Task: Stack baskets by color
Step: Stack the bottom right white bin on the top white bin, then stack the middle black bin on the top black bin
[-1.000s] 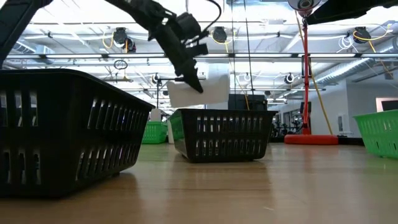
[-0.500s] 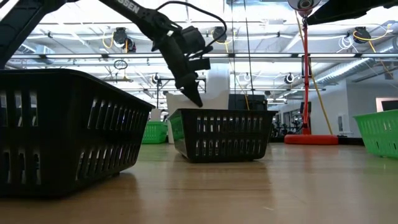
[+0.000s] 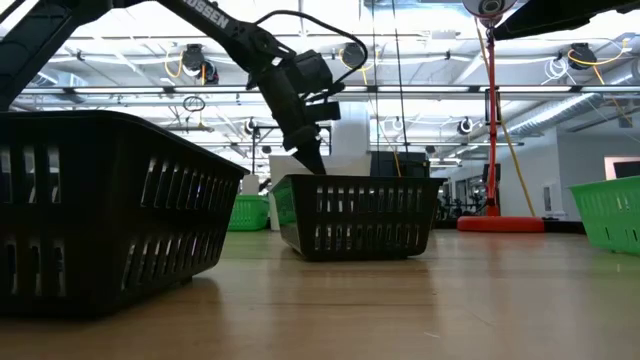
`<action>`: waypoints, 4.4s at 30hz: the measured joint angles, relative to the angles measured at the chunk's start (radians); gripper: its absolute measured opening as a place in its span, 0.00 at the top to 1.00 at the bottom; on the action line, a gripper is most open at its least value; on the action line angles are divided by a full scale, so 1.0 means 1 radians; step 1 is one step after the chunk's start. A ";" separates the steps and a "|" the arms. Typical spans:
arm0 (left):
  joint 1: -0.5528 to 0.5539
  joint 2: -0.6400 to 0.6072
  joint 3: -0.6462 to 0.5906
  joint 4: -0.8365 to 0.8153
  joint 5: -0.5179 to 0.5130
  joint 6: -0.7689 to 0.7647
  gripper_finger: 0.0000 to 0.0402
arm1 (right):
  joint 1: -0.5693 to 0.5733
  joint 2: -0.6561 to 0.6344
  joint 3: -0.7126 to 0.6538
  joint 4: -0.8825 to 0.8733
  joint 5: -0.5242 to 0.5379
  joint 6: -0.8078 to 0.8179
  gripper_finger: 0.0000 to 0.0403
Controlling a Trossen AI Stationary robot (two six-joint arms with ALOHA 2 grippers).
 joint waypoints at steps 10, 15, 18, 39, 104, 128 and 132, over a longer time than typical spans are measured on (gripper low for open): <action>0.003 0.008 0.000 0.035 -0.024 -0.033 0.82 | 0.000 0.000 0.000 0.001 0.000 0.000 0.58; 0.002 0.008 0.000 0.035 -0.024 -0.051 0.75 | 0.000 0.000 0.000 0.001 0.000 0.000 0.58; -0.002 0.008 0.000 0.035 -0.026 -0.058 0.69 | 0.000 0.000 0.000 0.000 0.000 0.000 0.58; -0.177 -0.277 0.000 -0.208 -0.113 -0.249 0.54 | 0.000 0.000 0.000 -0.001 -0.004 0.024 0.58; -1.041 -0.528 -0.929 0.729 -0.550 -0.860 0.54 | -0.412 0.615 0.407 0.079 -0.870 -0.294 0.74; -1.043 -0.528 -0.929 0.742 -0.548 -0.841 0.54 | -0.468 0.615 0.407 0.033 -0.888 -0.322 0.85; -1.043 -0.528 -0.929 0.742 -0.548 -0.842 0.54 | -0.472 0.615 0.407 0.027 -0.890 -0.334 0.95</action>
